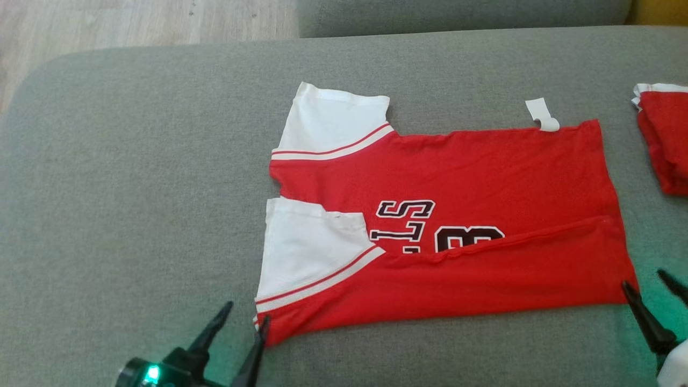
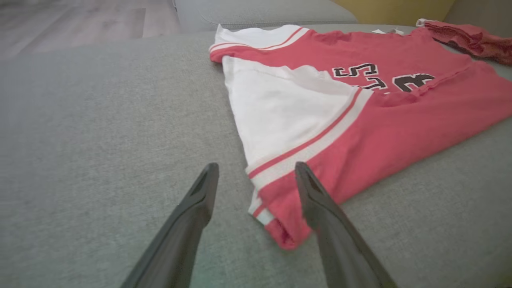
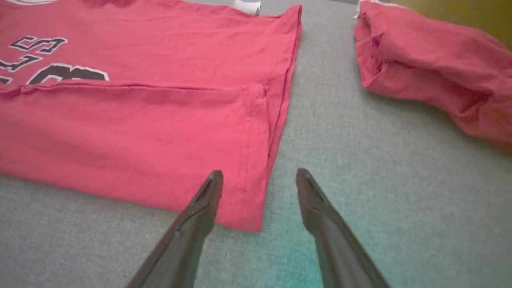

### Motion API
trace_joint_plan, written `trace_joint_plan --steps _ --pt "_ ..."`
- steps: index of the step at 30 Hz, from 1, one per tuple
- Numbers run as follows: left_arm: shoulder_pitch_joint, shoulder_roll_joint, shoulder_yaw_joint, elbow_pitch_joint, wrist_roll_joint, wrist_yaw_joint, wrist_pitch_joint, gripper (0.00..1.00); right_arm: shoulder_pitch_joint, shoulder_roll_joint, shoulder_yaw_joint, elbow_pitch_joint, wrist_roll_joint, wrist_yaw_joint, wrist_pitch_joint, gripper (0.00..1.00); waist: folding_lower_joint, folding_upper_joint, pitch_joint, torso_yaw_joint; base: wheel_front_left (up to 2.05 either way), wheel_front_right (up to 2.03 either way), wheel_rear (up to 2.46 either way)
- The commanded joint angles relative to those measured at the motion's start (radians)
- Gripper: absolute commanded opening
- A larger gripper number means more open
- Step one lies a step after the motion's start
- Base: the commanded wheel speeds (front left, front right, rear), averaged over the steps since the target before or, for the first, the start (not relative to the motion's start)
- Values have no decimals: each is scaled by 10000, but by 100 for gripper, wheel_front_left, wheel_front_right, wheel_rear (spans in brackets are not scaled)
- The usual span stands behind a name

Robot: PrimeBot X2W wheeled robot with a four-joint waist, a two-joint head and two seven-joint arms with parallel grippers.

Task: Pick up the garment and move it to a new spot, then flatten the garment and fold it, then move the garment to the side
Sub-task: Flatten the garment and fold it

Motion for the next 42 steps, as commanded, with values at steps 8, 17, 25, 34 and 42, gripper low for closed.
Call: trace_joint_plan --steps 8,17,25,34,42 --pt "-2224 1208 864 -1298 429 -208 687 100 -566 381 -1327 -1281 -1211 65 -277 100 0 0 536 -238 0 0 0" --pt "-7761 1413 719 95 248 -1668 2467 100 -1474 1379 -1588 -2766 -2163 65 -106 100 0 0 2122 -1110 0 0 0" --pt "-11161 2245 -1098 2480 -1852 -1821 5487 100 -2126 1696 -1320 -3471 -2436 65 5 100 0 0 3426 -2250 0 0 0" --pt "-12416 3419 -2331 3895 -3296 -1824 6688 100 -2235 2029 -1304 -3374 -2346 65 -117 100 0 0 3936 -3064 0 0 0" --pt "-12812 3896 -2736 4144 -4036 -1824 6402 100 -2233 2229 -1341 -3176 -2363 65 -244 100 0 0 4106 -3294 0 0 0"
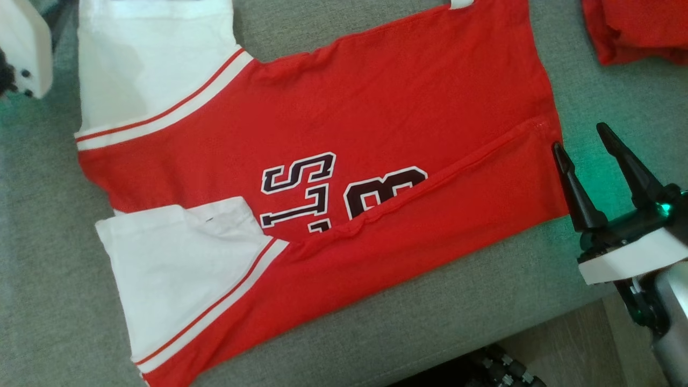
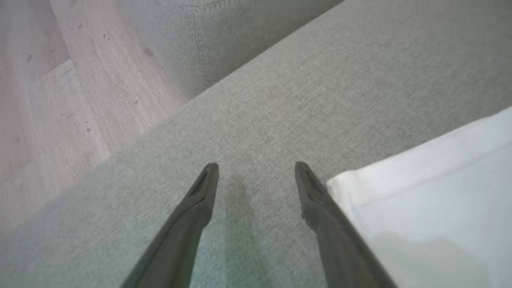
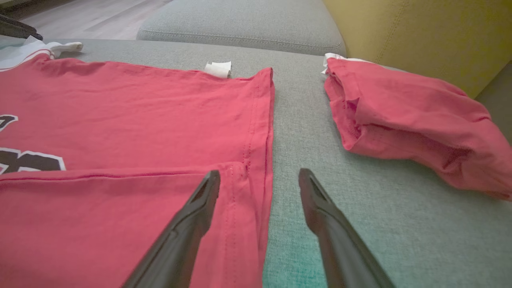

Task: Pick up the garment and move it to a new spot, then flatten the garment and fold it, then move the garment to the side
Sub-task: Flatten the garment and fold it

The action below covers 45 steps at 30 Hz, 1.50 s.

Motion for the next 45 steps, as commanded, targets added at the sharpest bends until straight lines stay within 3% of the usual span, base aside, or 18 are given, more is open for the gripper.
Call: trace_joint_plan --steps 1,4,13,19,28,29,31,33,36,38,45 --pt "-531 558 444 -139 -82 18 -290 100 111 -172 34 -151 33 65 -134 100 -1 0 23 -25 0 0 0" --pt "-710 586 381 -259 -237 18 -463 100 78 -167 23 -85 29 65 -154 100 -1 0 2 -24 0 0 0" --pt "-295 858 -185 -1367 -1984 18 685 100 91 -187 -75 26 12 65 -184 100 -1 0 -87 110 0 0 0" --pt "-118 1241 -456 -1599 -1998 18 895 100 52 -187 -71 -15 2 65 -193 100 -1 0 -8 129 0 0 0" --pt "-141 1002 -546 -1473 -1924 21 441 100 28 -209 -47 70 35 65 -199 100 -1 0 22 125 0 0 0" --pt "-160 988 -581 -1483 -1913 20 404 87 29 -210 -43 86 38 65 -199 100 -1 0 11 122 0 0 0" --pt "-187 967 -633 -1511 -1910 20 264 76 26 -200 -44 112 43 65 -200 100 -1 0 -17 115 0 0 0" --pt "-207 953 -678 -1530 -1954 19 139 75 28 -184 -37 133 50 65 -201 100 -1 0 -31 116 0 0 0" --pt "-257 969 -777 -1544 -2039 19 62 64 25 -165 -11 173 65 65 -202 100 -1 0 -21 112 0 0 0" --pt "-303 1001 -865 -1558 -2030 19 -8 49 18 -145 25 201 74 65 -202 100 -1 0 -14 98 0 0 0" --pt "-420 1008 -1102 -1469 -2114 18 -378 33 -34 -93 179 349 143 65 -204 100 -1 0 -35 27 0 0 0"
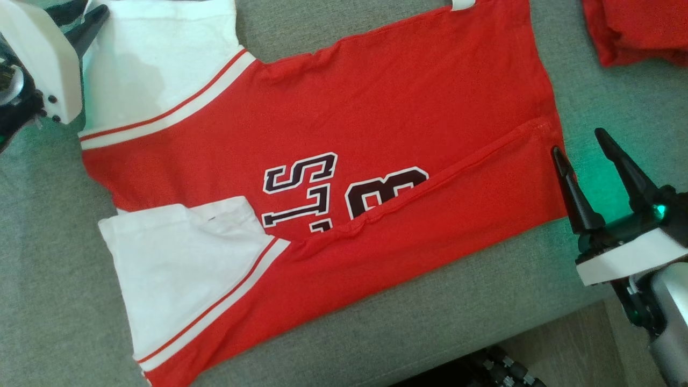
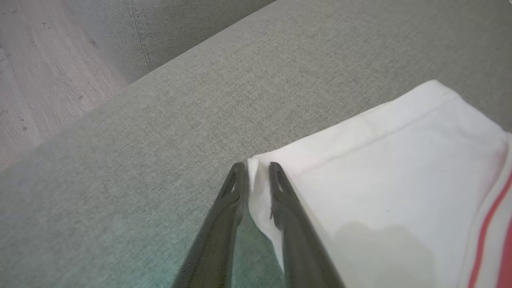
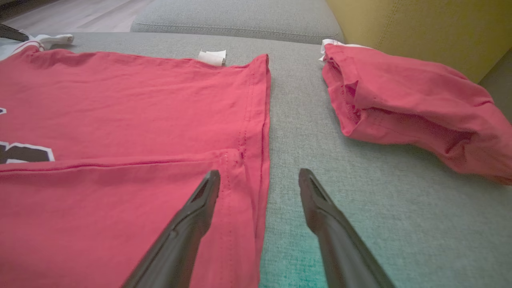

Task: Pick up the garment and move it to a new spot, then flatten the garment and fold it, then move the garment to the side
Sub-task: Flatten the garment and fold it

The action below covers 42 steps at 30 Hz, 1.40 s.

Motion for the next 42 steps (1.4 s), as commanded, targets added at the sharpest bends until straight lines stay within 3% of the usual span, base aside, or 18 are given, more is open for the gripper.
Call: trace_joint_plan --steps 1,3,4,11,19,23,32,42 --pt "-474 386 326 -89 8 18 -98 25 67 -208 129 -156 79 65 -105 100 0 0 -15 -16 0 0 0" --pt "-513 376 255 -67 -47 18 -192 3 28 -254 173 -150 151 65 -105 100 0 0 -48 -25 0 0 0" --pt "-535 377 212 -59 -72 18 -228 0 -16 -290 193 -152 206 65 -105 100 0 0 -72 -26 0 0 0" --pt "-694 326 -140 -226 -260 18 -755 0 -1055 -480 552 -197 832 65 551 100 0 0 -389 97 0 0 0" --pt "-961 307 -740 -565 -381 18 -1483 0 -3531 -222 948 1083 1850 65 3990 100 0 0 -722 353 0 0 0" --pt "-1177 278 -1067 -696 -482 18 -1645 0 -4723 112 1412 1919 2489 65 5174 100 0 0 -760 509 0 0 0" --pt "-1647 217 -1721 -814 -670 18 -1885 0 -6380 554 2188 3997 2629 65 5606 100 0 0 -690 810 0 0 0" --pt "-1931 210 -2135 -778 -922 18 -2193 0 -6976 608 3001 4787 3256 65 5062 100 0 0 -680 972 0 0 0"
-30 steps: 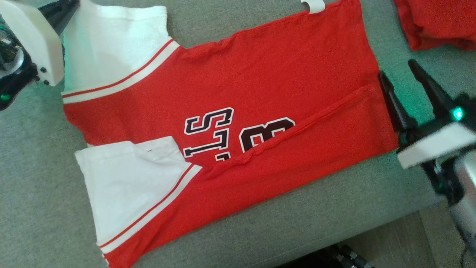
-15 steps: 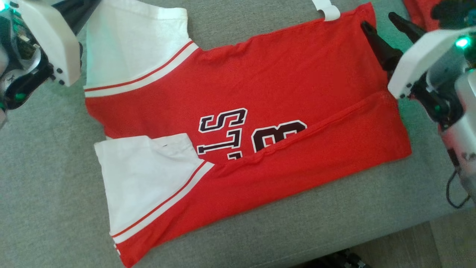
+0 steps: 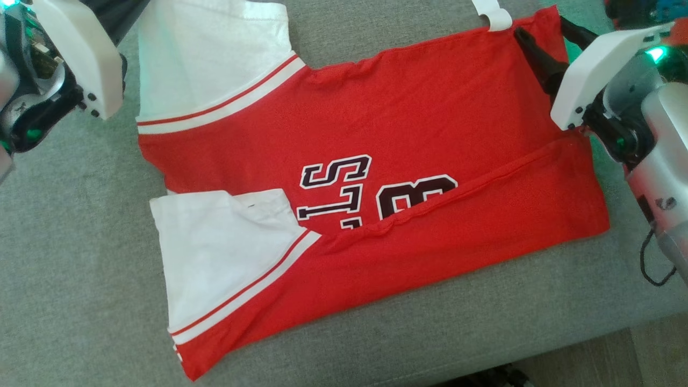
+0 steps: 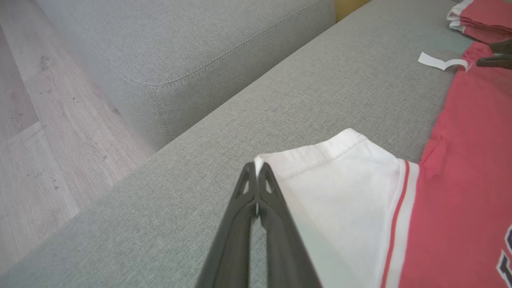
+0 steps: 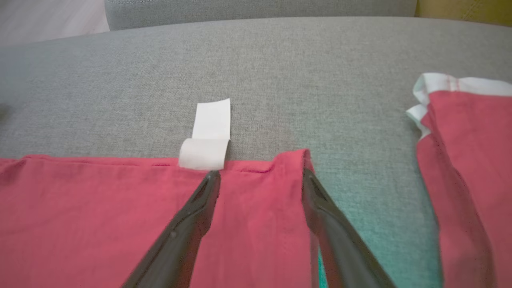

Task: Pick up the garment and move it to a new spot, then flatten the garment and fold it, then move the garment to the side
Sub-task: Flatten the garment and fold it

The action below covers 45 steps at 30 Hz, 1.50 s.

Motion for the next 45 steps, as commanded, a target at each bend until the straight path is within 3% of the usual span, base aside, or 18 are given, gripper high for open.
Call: trace_joint_plan --steps 1,10,11,12,13,15,16,17,18,19,25,33,39,45 --pt "-559 283 388 -92 -80 18 -81 0 -154 -90 132 -149 167 65 -184 100 0 0 5 29 0 0 0" --pt "-706 186 146 -95 -295 17 -218 0 -641 -305 781 385 749 65 -479 100 0 0 59 250 0 0 0" --pt "-714 182 127 -99 -310 17 -237 0 -684 -323 841 452 794 65 -500 95 0 0 62 275 0 0 0" --pt "-720 184 109 -103 -326 17 -252 0 -725 -338 898 521 842 65 -509 89 0 0 64 298 0 0 0" --pt "-727 190 92 -106 -344 17 -263 0 -767 -355 962 595 877 65 -506 72 0 0 67 318 0 0 0" --pt "-738 206 63 -101 -370 17 -297 0 -839 -383 1075 730 954 65 -529 50 0 0 67 351 0 0 0" --pt "-739 214 51 -96 -384 17 -312 0 -871 -393 1129 802 991 65 -532 45 0 0 64 363 0 0 0" --pt "-740 220 39 -88 -393 17 -326 0 -898 -404 1188 870 1022 65 -537 31 0 0 60 373 0 0 0" --pt "-741 223 29 -76 -401 17 -344 0 -928 -420 1244 942 1040 65 -547 6 0 0 55 382 0 0 0" --pt "-737 226 20 -67 -408 17 -363 0 -961 -440 1294 1014 1038 65 -592 0 0 0 49 389 0 0 0" --pt "-776 188 -2 274 -360 17 -837 0 -1185 -460 1342 1440 1159 65 -1123 0 0 0 -12 404 0 0 0" --pt "-1299 -365 314 1468 902 182 -3411 0 -1414 -667 794 1539 1948 65 -2257 0 0 0 -234 532 0 0 0" --pt "-996 -866 417 1915 914 140 -4523 0 -743 -1315 414 900 3113 65 -2628 0 0 0 -629 892 0 0 0" --pt "23 -874 388 1370 870 114 -5049 0 610 -2035 139 173 4226 65 -2660 0 0 0 -1055 1281 0 0 0"
